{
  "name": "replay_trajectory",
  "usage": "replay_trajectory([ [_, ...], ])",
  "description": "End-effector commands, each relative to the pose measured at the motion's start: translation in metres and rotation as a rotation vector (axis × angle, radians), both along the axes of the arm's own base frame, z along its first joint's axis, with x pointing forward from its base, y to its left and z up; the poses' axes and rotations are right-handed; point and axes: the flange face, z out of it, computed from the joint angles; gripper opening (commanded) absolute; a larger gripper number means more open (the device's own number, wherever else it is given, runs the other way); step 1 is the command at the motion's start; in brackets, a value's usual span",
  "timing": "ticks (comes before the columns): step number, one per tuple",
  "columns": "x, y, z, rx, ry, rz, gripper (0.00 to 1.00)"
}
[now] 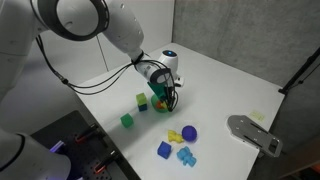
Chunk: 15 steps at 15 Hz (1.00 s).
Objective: Remove the yellow toy from the green bowl and put it on the table.
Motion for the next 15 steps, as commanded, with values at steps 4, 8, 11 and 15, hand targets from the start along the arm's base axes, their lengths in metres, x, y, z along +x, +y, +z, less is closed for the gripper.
replay_trajectory([
  [4, 0.010, -0.003, 0.012, -0.007, -0.017, -0.002, 0.18],
  [8, 0.010, -0.003, 0.016, -0.002, -0.021, -0.003, 0.06],
  [11, 0.009, -0.003, 0.018, 0.006, -0.022, -0.004, 0.08],
  [15, 0.008, 0.000, 0.030, 0.022, -0.038, 0.002, 0.07],
])
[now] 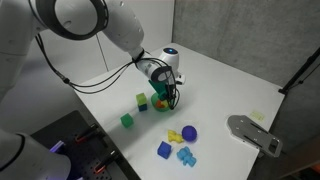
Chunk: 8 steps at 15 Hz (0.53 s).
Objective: Remove the yellow toy from the green bowl and put it on the table.
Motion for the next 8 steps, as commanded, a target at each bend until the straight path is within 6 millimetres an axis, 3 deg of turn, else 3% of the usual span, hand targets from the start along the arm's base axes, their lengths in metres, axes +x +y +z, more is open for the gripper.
replay_trajectory([
  [1, 0.000, 0.001, 0.024, 0.027, -0.020, 0.005, 0.07],
  [5, 0.000, -0.003, 0.051, 0.048, -0.061, 0.004, 0.07],
  [8, -0.004, -0.021, 0.080, 0.062, -0.093, -0.017, 0.06],
])
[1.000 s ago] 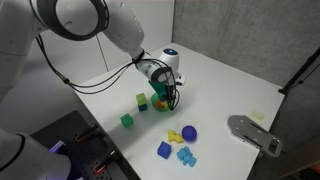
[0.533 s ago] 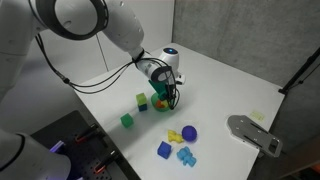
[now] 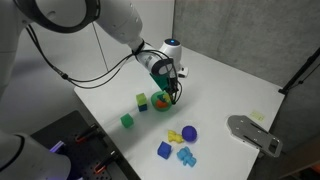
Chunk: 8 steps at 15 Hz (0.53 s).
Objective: Remove the yellow toy from the green bowl and put it on the table.
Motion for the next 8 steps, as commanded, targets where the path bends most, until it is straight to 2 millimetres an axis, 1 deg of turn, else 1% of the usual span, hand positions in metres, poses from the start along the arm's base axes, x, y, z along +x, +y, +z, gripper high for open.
replay_trajectory([
  [1, -0.014, -0.026, 0.042, 0.029, -0.037, -0.020, 0.06],
  [4, -0.030, -0.062, 0.067, 0.006, -0.040, -0.071, 0.06],
  [7, -0.055, -0.099, 0.086, -0.014, -0.027, -0.134, 0.07],
  [8, -0.063, -0.109, 0.093, -0.013, -0.022, -0.141, 0.42],
])
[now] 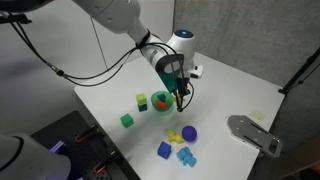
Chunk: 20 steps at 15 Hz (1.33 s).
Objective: Remove the yellow toy from the green bowl and put it on the table.
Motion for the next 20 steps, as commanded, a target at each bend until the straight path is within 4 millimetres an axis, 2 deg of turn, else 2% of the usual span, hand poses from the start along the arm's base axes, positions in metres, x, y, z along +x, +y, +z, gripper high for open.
replay_trajectory([
  [1, -0.036, -0.028, 0.031, 0.015, 0.021, -0.032, 0.41],
  [2, -0.042, -0.034, 0.036, 0.018, 0.027, -0.041, 0.43],
  [5, -0.053, -0.042, 0.047, 0.016, 0.044, -0.050, 0.66],
  [9, -0.060, -0.040, 0.051, 0.022, 0.084, -0.045, 0.99],
  [15, -0.076, -0.016, 0.062, 0.034, 0.239, 0.072, 1.00],
  [20, -0.085, 0.011, 0.096, -0.045, 0.286, 0.135, 1.00],
])
